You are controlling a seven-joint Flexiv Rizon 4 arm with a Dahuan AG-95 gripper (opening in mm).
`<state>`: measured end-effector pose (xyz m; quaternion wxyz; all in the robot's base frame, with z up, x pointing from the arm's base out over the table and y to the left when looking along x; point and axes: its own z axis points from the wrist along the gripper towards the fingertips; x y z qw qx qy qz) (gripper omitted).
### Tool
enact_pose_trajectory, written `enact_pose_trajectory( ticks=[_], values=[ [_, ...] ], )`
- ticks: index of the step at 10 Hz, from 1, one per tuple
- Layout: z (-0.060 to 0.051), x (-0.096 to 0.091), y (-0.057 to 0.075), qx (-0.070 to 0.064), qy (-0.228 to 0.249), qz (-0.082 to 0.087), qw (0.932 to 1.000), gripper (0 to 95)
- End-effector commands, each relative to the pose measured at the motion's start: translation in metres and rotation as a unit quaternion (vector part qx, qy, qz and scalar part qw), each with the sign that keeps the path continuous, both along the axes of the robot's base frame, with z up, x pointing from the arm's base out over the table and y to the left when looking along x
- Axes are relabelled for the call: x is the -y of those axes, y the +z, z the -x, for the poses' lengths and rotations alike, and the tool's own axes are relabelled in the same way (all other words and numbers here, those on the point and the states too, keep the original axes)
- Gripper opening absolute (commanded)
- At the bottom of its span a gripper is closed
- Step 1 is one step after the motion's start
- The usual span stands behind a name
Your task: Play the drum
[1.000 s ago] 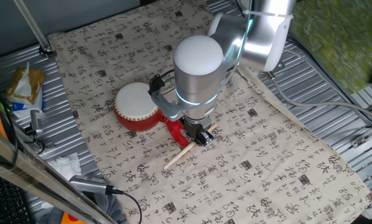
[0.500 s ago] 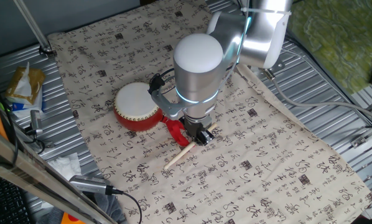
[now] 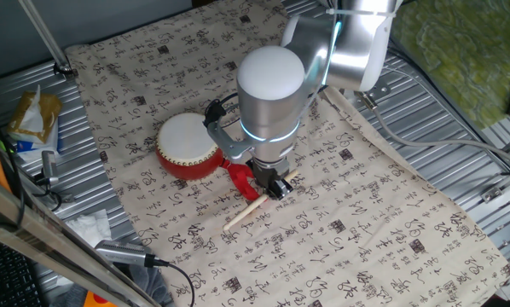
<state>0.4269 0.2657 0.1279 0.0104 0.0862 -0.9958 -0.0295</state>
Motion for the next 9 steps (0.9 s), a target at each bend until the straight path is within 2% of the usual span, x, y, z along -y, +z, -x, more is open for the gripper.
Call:
enact_pose_trajectory(
  ticks=[1,6,9],
  values=[
    [0.0002,0.0012,0.0004,0.000,-0.010,0.000,1.0000,0.0],
    [0.0002,0.0012,0.0004,0.008,-0.009,-0.002,0.9999,0.0],
    [-0.0001,0.0010,-0.0003,0.006,0.001,0.002,1.0000,0.0]
  ],
)
